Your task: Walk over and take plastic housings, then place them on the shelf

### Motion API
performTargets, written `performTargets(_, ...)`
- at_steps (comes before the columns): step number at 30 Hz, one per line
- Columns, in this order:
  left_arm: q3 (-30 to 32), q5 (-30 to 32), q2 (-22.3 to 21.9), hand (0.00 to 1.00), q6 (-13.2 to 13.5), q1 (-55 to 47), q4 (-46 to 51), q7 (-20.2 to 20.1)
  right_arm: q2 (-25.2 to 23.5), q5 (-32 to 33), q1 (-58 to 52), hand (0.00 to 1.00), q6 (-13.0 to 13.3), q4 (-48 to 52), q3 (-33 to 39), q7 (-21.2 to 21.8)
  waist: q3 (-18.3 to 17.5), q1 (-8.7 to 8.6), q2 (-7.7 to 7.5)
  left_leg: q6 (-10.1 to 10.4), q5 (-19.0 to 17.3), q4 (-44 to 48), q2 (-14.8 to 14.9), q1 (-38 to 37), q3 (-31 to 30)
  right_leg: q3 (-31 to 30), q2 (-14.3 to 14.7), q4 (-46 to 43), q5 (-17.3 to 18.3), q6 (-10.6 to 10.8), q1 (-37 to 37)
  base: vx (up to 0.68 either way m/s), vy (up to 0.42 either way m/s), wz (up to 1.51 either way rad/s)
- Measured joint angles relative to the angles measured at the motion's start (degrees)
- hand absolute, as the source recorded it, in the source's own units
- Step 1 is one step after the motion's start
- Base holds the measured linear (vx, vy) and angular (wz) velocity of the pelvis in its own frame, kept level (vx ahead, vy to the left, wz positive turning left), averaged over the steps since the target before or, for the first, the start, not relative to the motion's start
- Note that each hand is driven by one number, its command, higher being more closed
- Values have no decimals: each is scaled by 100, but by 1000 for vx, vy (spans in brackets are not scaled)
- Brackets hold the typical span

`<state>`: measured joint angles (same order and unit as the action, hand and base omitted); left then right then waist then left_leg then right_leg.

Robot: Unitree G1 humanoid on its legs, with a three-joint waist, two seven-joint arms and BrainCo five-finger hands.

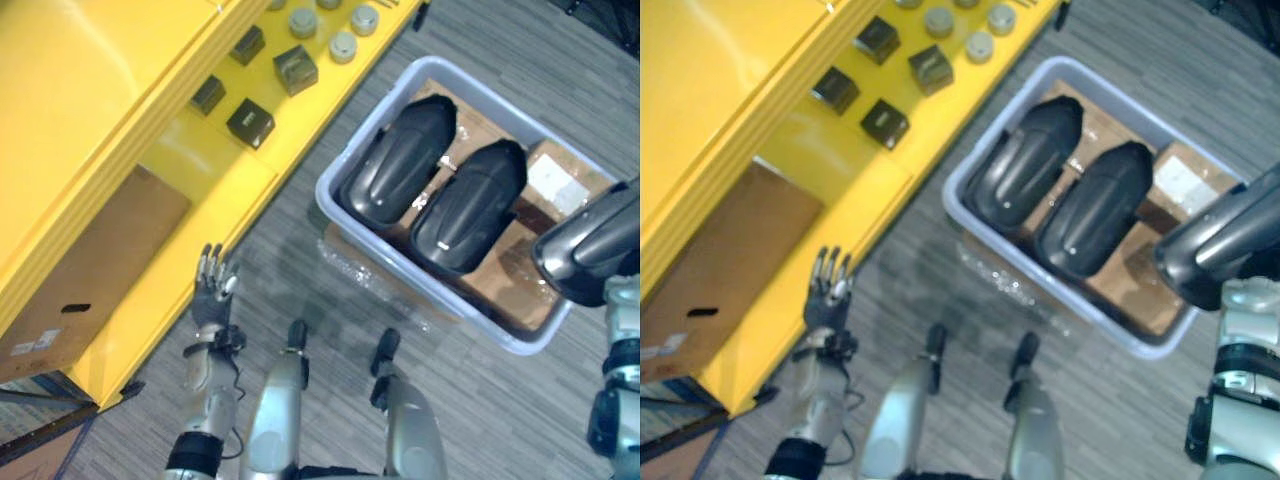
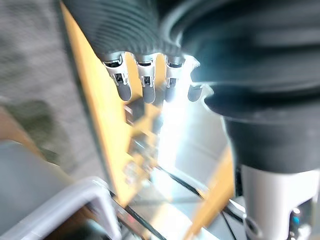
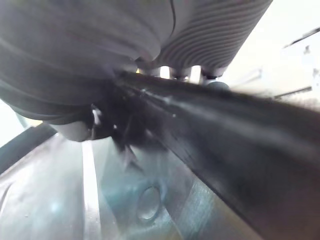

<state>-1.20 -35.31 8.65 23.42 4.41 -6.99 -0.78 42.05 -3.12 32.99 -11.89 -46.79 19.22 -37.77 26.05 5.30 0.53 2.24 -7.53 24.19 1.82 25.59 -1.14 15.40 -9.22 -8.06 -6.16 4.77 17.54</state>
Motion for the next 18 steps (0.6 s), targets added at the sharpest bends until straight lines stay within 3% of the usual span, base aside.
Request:
performTargets(5,5,958,317,0,-257,266,1287,182,-224,-424,-57,100,205,1558,38,-130,7,-143,-33,-5,-3,-217,19,-380,151,-117,34,298,-102,1,-329,14,17,-12)
performTargets(11,-38,1608,509,0,-708,1082,1511,199,-756,-1010,-369,100,452,2892,9,-133,-179,-301,-185,14,5,-663,34,-1032,421,-277,45,614,-168,25,-771,70,12,-22)
performTargets(15,-391,2031,909,0,-1332,1516,1353,324,-1191,-1470,-662,100,790,3385,-347,-94,-584,-499,-335,35,16,-883,64,-1508,720,-433,41,879,-182,27,-1136,111,28,-20)
performTargets(18,-461,2289,893,0,-1850,1723,962,682,-1316,-1703,-855,100,1057,3691,-548,-76,-896,-602,-326,35,16,-994,61,-1716,799,-461,40,999,-184,27,-1319,84,10,-17)
